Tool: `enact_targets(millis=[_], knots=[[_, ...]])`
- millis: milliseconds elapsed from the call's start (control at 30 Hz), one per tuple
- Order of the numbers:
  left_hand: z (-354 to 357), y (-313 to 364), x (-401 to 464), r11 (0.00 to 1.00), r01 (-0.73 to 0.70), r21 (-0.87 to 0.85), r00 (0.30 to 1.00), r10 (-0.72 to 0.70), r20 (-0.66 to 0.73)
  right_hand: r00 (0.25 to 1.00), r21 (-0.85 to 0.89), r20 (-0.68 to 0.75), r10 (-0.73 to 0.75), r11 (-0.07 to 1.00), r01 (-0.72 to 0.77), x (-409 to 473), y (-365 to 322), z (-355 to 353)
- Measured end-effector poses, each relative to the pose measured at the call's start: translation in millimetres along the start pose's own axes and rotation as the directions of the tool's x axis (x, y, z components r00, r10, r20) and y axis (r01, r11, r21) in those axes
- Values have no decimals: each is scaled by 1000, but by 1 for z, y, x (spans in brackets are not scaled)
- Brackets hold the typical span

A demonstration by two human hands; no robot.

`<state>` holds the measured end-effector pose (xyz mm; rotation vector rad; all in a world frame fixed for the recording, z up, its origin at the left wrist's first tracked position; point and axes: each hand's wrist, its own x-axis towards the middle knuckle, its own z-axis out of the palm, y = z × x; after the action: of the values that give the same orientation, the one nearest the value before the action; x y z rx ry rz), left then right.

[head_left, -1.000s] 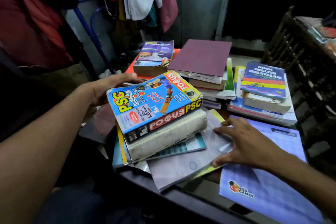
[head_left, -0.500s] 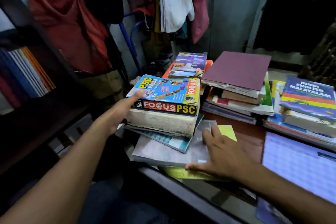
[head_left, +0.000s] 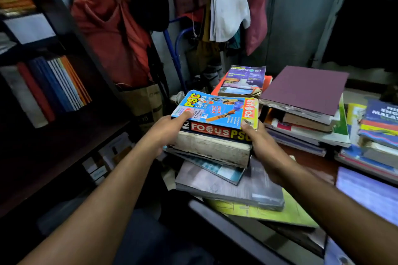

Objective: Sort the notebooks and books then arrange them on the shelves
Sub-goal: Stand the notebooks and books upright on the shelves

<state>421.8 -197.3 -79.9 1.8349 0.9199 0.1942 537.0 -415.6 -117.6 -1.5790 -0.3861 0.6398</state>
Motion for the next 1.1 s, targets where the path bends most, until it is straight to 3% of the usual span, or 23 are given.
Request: enact_targets(millis=[100,433,567,700,833,933,1033,1100], knots=[[3,-2,-8,999,-9,-47,1000,8,-8,998,232,-57,33,973,-19,-7,4,7],[-2,9,-55,953,-63,-297,997,70,14,987,414,-154,38,910,29,-71,2,21],[-33,25,-72,952,-122,-281,992,115,-42,988,503,-155,-5,860,83,-91,-3,52],[-92,25,-90,938,-222,-266,965,173,-195,995,559,-49,-86,823,99,-86,-12,108],[-175,8,-127,938,-285,-196,878,174,-446,973,626,140,-181,778,55,-80,-20,203],[-241,-14,-158,961,-268,-68,769,171,-616,938,666,314,-150,739,-105,-93,-24,294],[-300,-41,-180,974,-174,147,632,225,-742,886,666,452,-106,701,-256,-101,-19,379],[-338,-62,-189,955,-33,294,510,269,-817,781,604,620,-76,682,-412,-99,-20,441]])
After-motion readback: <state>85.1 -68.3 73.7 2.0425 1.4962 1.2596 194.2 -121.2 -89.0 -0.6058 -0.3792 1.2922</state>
